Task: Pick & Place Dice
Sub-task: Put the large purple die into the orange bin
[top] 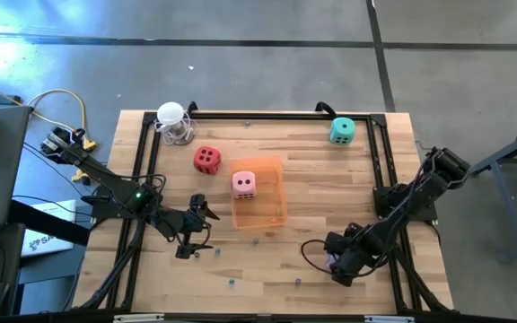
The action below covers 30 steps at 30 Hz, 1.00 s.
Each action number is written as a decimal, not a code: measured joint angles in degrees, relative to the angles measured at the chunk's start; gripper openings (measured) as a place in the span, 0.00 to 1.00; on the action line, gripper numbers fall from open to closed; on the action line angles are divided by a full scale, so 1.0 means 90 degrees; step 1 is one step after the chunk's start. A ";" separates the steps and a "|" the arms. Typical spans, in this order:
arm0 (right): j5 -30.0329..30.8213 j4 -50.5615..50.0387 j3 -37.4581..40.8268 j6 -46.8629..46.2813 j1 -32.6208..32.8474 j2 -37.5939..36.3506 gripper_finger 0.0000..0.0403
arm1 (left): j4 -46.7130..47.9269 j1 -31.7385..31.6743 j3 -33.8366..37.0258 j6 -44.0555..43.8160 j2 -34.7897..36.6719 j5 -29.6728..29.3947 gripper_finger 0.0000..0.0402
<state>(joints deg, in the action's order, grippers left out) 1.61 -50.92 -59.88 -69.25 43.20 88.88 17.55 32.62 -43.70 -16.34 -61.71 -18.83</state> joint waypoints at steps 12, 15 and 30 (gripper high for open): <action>-0.0023 0.0351 -0.0004 -0.0006 -0.0004 0.0095 0.99 | -0.0001 0.0000 0.0000 -0.0007 0.0000 -0.0004 0.99; -0.0037 0.0283 -0.0035 -0.0019 -0.0003 0.0267 0.99 | -0.0001 0.0000 0.0000 -0.0009 0.0000 -0.0005 0.99; -0.0358 0.0283 -0.0027 0.0052 -0.0224 0.0551 0.92 | -0.0001 0.0000 0.0001 -0.0022 0.0000 -0.0010 0.99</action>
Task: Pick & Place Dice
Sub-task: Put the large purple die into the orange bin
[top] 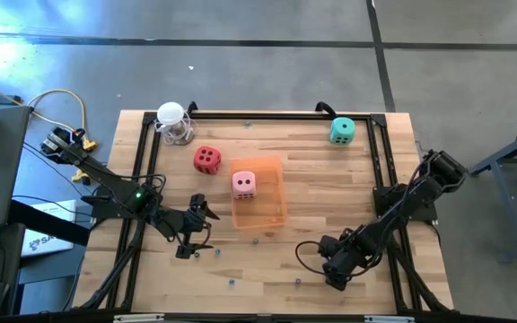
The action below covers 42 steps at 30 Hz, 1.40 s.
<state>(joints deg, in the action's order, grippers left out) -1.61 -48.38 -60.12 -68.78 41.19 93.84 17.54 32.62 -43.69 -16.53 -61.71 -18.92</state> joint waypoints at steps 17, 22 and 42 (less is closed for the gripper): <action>-0.0002 -0.0020 0.0008 0.0008 -0.0010 0.0007 0.80 | 0.0000 0.0000 -0.0001 0.0002 0.0000 0.0000 0.99; -0.0002 0.0052 0.0013 0.0004 -0.0012 0.0006 0.76 | 0.0002 0.0000 -0.0001 0.0017 0.0000 0.0000 0.99; 0.0129 0.0123 -0.0260 0.0513 -0.0214 0.0007 0.75 | 0.0002 0.0000 0.0001 0.0007 0.0000 0.0001 0.99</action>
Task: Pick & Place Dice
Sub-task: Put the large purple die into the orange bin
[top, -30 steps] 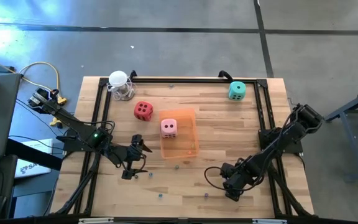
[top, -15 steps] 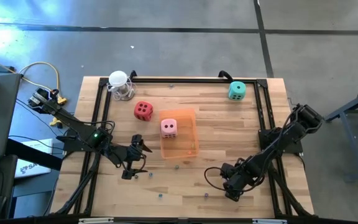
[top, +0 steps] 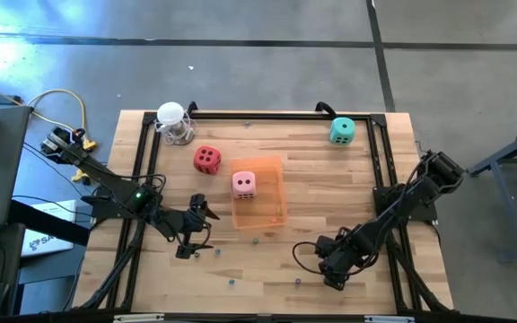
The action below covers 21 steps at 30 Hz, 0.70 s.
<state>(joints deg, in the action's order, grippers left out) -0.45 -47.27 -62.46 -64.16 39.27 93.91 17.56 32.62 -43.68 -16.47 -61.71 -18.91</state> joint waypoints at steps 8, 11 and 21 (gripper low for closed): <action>0.0040 0.0026 -0.0005 0.0074 -0.0002 -0.0017 0.75 | 0.0000 0.0000 0.0000 -0.0010 0.0000 0.0001 0.99; 0.0054 0.0028 -0.0007 0.0137 -0.0003 -0.0019 0.75 | 0.0000 0.0000 -0.0002 -0.0007 0.0000 -0.0001 0.99; 0.0204 0.0072 -0.0008 0.0163 -0.0031 -0.0134 0.75 | 0.0000 0.0001 -0.0002 -0.0005 0.0000 0.0000 0.99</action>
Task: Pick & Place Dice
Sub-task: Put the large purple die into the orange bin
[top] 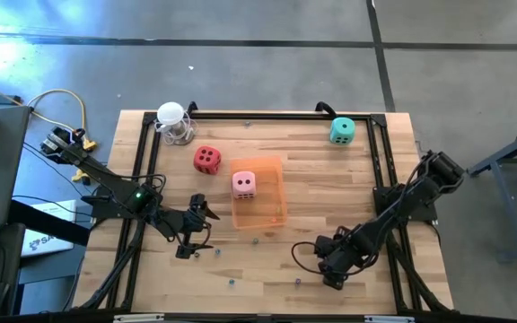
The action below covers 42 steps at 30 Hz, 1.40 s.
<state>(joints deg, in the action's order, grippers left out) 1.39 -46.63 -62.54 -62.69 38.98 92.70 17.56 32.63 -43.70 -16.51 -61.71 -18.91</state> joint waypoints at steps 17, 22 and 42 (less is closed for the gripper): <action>0.0292 0.0021 -0.0020 0.0331 -0.0162 -0.0218 0.44 | 0.0002 -0.0001 0.0001 0.0015 0.0000 0.0002 0.99; 0.0049 0.0105 -0.0023 0.0320 -0.0194 -0.0230 0.31 | 0.0002 -0.0001 0.0002 0.0012 0.0001 0.0002 0.99; 0.0147 0.0291 -0.0020 0.0865 -0.0163 -0.0216 0.18 | 0.0002 0.0001 0.0002 -0.0002 0.0001 0.0002 0.99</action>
<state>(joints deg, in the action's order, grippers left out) 2.71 -44.01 -62.72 -54.90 37.52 90.76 17.58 32.64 -43.68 -16.53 -61.70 -18.90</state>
